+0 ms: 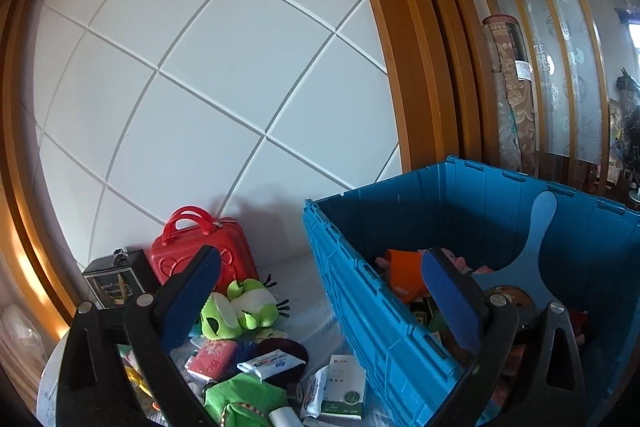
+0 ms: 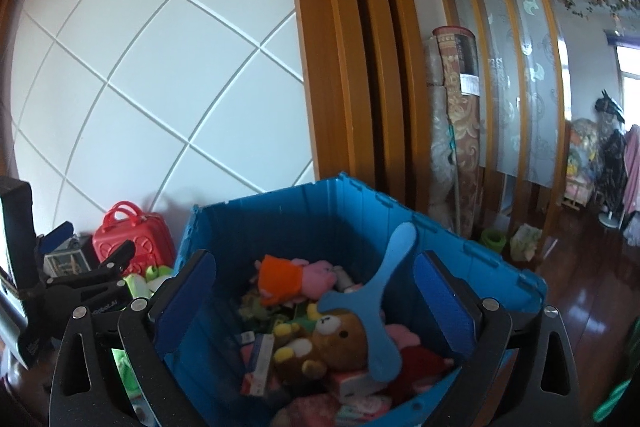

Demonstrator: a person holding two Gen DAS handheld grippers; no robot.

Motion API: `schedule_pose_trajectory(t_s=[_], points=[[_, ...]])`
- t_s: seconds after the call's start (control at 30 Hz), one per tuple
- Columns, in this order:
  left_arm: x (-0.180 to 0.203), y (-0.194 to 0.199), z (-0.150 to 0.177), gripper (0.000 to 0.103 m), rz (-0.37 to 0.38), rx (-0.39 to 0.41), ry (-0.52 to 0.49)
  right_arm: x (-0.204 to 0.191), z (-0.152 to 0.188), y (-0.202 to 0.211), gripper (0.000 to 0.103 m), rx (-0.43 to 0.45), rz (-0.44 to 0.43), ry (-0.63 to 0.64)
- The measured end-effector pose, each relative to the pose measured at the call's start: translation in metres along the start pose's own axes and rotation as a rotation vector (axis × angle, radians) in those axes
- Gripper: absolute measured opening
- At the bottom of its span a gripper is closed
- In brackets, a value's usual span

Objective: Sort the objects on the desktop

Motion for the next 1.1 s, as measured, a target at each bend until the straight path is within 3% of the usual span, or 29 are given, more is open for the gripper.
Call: schedule_pose_trajectory(t_s=[0.2,0.33,0.53,0.7,0.83,1.1], points=[[-0.043,0.05,0.03,0.102,-0.013,-0.008,0.002,-0.025,0.017,0.053,0.101,0.007,0.025,-0.015],[-0.076,0.083,0.062,0.102,0.021,-0.054,0.023,-0.055,0.037,0.102,0.101,0.0,0.058,-0.007],[-0.119,0.138,0.101,0.103,0.002,-0.079,-0.011,-0.096,0.082,0.166,0.102,-0.053,0.099,-0.011],[-0.124,0.181,0.107,0.103,0.113,-0.066,0.018,-0.116,0.093,0.205,0.102,-0.06,0.108,-0.004],[-0.128,0.208,0.102,0.103,0.109,-0.023,0.038,-0.125,0.09,0.227,0.102,-0.034,0.089,0.012],[-0.125,0.228,0.105,0.103,0.087,-0.034,0.057,-0.131,0.108,0.243,0.102,-0.069,0.094,0.064]])
Point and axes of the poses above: each gripper's, at about its wrist camera, not at the fingertips, and y roughly against the way its jaws point, x to its right, z to its underside, the point moved 10 cm from there along -y, roughly the way its jaws point, and after that the axes turned 5 degrees about x, right-handed, at the moved point
